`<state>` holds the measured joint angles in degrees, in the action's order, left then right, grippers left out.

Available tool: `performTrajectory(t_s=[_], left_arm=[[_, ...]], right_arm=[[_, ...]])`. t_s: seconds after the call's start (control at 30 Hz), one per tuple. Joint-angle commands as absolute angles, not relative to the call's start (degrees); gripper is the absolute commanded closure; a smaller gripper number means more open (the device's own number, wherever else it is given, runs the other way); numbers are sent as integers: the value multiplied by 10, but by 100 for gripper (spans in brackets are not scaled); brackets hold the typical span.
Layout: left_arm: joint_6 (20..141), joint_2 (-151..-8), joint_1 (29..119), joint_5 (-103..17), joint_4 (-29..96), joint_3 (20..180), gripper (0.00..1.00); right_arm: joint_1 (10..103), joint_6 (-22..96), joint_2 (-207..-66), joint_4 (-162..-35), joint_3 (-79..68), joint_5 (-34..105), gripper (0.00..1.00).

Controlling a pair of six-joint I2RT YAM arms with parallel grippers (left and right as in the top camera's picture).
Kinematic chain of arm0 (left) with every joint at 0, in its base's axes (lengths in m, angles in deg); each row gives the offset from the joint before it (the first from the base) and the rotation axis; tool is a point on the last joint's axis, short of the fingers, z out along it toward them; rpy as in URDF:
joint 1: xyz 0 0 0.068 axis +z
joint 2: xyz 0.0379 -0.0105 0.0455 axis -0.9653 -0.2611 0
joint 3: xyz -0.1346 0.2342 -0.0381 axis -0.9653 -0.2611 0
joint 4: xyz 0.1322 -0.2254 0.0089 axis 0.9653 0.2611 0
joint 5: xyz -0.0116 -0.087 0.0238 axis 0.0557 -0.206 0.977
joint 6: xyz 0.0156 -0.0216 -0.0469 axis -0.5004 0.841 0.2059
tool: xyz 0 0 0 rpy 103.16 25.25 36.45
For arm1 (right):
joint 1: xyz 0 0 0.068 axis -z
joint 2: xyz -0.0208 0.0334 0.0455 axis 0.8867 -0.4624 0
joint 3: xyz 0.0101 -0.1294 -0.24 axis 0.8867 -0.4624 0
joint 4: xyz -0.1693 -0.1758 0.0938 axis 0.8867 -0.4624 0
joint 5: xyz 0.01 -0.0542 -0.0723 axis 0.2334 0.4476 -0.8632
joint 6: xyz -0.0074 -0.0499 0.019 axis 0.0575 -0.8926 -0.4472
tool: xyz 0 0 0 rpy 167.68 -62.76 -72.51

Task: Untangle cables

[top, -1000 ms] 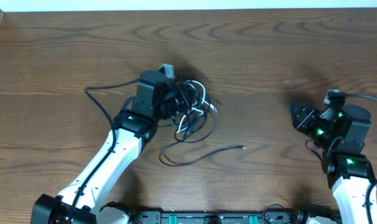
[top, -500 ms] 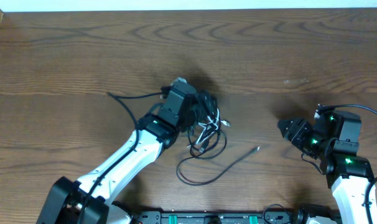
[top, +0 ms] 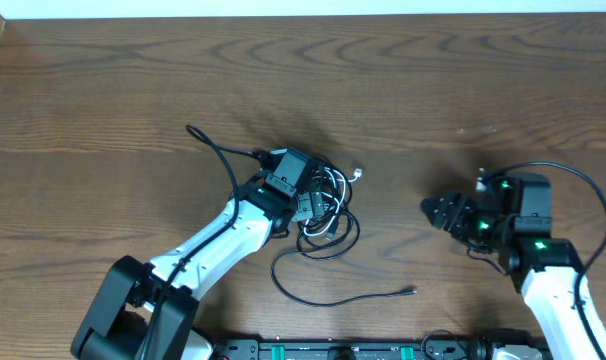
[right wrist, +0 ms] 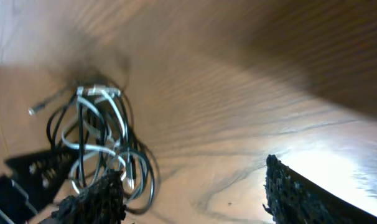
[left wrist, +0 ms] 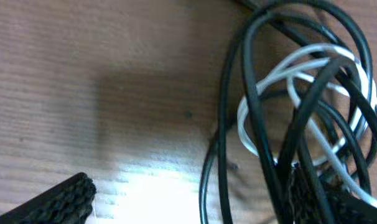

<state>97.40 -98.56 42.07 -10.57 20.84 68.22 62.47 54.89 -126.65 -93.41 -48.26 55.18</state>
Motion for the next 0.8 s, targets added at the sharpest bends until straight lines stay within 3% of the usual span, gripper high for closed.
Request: performTrajectory(t_s=[0.0, 0.23, 0.33, 0.43, 0.47, 0.63, 0.77], left_arm=[[1027, -997, 420, -73, 203, 680, 2], [1054, -997, 420, -156, 171, 679, 5], [1016, -997, 420, -162, 169, 679, 54], [960, -997, 420, -161, 169, 679, 87], [943, -997, 420, -161, 169, 679, 92], [946, -988, 421, -185, 168, 686, 92], [998, -952, 421, -231, 144, 703, 92]], right_arm=[[592, 546, -1283, -925, -480, 567, 27], [543, 547, -1327, -890, -480, 550, 20], [535, 552, -1349, -866, -480, 546, 21], [533, 575, -1369, -850, -480, 545, 22], [533, 581, -1374, -848, -480, 545, 22], [533, 607, -1389, -848, -480, 552, 24], [532, 610, -1390, -847, -480, 606, 33]])
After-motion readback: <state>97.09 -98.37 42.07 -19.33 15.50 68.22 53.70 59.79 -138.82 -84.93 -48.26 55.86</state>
